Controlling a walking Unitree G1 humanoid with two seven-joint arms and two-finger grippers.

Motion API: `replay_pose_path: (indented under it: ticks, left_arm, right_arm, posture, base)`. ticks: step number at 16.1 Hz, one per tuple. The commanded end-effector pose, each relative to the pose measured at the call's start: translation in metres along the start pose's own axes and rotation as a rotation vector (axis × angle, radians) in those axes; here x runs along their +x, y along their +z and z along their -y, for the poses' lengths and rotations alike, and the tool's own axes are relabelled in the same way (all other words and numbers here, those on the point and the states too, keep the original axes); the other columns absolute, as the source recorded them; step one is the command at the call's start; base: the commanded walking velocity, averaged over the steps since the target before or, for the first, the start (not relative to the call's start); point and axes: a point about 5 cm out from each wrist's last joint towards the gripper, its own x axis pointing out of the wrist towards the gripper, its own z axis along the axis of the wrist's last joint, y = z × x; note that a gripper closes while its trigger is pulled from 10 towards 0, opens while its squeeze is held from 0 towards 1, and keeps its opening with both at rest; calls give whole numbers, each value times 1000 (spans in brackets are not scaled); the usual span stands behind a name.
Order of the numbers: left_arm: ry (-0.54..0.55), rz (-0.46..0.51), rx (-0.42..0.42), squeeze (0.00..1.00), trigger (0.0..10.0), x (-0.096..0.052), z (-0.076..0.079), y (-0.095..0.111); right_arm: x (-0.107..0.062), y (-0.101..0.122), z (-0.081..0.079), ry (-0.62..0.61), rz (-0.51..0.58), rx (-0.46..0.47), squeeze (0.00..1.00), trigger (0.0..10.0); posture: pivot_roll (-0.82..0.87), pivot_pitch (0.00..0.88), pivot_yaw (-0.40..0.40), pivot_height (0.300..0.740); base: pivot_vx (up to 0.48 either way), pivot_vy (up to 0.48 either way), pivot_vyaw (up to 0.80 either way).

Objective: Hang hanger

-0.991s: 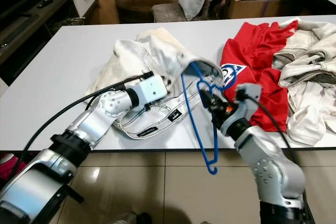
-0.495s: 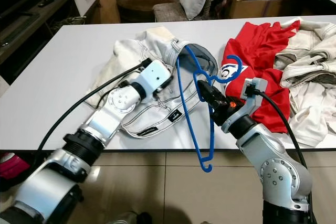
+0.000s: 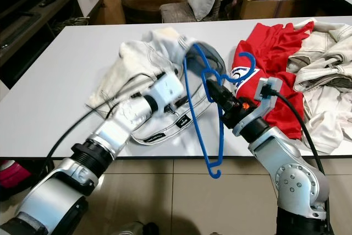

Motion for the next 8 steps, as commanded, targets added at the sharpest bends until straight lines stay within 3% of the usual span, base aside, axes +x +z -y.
replay_pose_path:
  ticks: [1,4,8]
  left_arm:
    - [83,-27,62,1000,10000,2,-13,-1]
    - [175,-72,109,1000,10000,6,-18,-7]
    - [333,-75,117,1000,10000,4,-40,-7]
  right_arm:
    - [3,9,-10,54,30,-6,0,10000]
    - [3,10,-12,65,30,-1,0,10000]
    - [1,11,-13,69,26,-1,0,10000]
  posture:
    - [-208,0,90,740]
    - [-212,0,86,740]
    - [-224,0,89,740]
  base:
    - [0,0,0]
    - [0,0,0]
    - [0,0,0]
